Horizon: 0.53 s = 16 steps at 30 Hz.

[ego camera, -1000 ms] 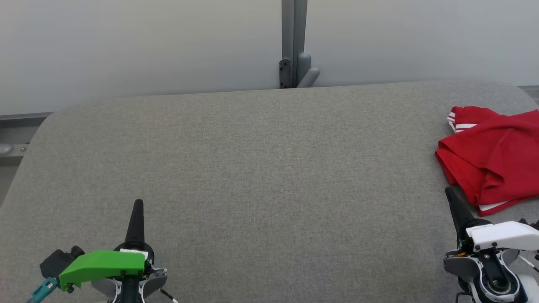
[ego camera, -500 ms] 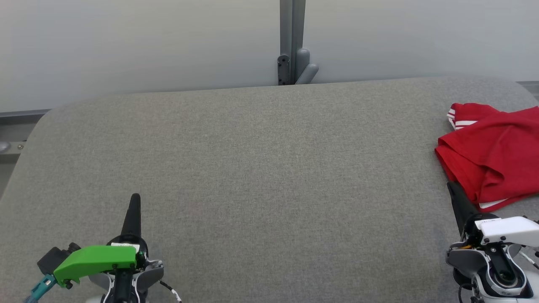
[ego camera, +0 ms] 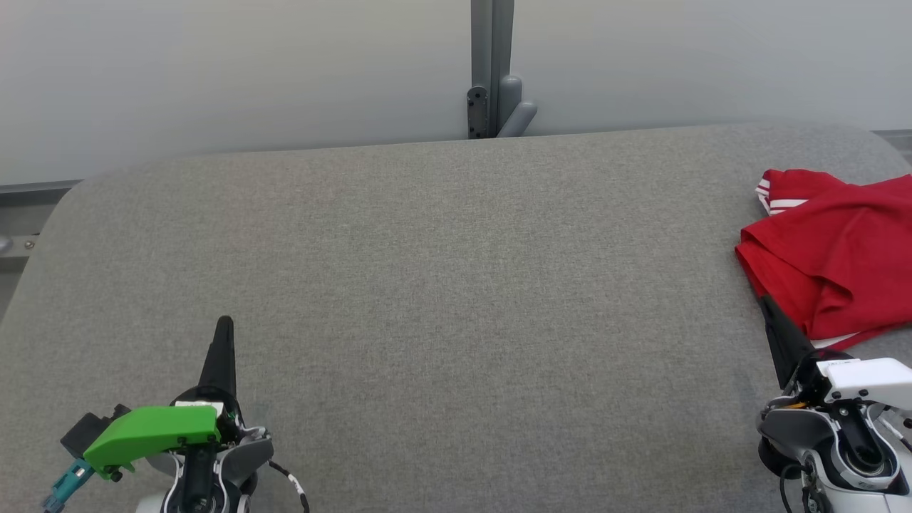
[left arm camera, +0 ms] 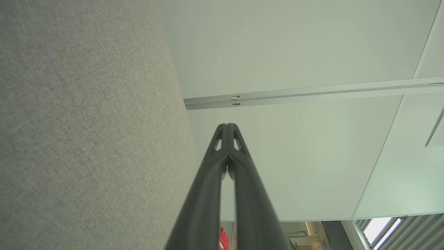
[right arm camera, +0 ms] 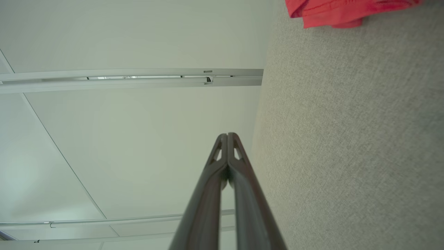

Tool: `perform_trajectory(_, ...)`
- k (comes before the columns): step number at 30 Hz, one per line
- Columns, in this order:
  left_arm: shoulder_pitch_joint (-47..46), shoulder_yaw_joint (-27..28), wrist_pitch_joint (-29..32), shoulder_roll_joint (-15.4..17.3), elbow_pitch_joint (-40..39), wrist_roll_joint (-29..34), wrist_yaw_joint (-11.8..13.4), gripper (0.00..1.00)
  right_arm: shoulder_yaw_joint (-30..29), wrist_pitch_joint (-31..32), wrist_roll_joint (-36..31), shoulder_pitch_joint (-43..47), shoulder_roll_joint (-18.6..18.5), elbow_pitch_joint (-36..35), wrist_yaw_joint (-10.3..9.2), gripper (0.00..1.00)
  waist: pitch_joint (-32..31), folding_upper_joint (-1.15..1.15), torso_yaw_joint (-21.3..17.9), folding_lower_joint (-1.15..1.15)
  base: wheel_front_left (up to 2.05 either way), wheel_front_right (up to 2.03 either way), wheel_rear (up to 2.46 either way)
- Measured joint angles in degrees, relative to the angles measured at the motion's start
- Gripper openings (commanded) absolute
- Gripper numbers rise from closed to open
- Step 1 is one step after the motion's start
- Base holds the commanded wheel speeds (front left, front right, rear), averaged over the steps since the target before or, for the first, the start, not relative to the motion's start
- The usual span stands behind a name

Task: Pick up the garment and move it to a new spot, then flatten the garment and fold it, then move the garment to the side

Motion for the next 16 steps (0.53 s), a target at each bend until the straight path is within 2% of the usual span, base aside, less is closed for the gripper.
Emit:
perform_trajectory(8,-0.73,0.38,0.54,-0.01,0.31,-3.02,-0.29,0.0,-0.78,1.12,2.77,-0.78,0.08,0.56,0.0,0.0,0.36,0.0,-0.15,0.0,0.0,0.0,0.0)
perform_trajectory(16,-0.86,0.42,0.63,-0.02,0.32,-3.09,-0.29,0.0,-0.92,1.15,2.79,-0.88,0.16,0.56,0.0,0.0,0.36,0.0,-0.15,0.0,0.0,0.0,0.0)
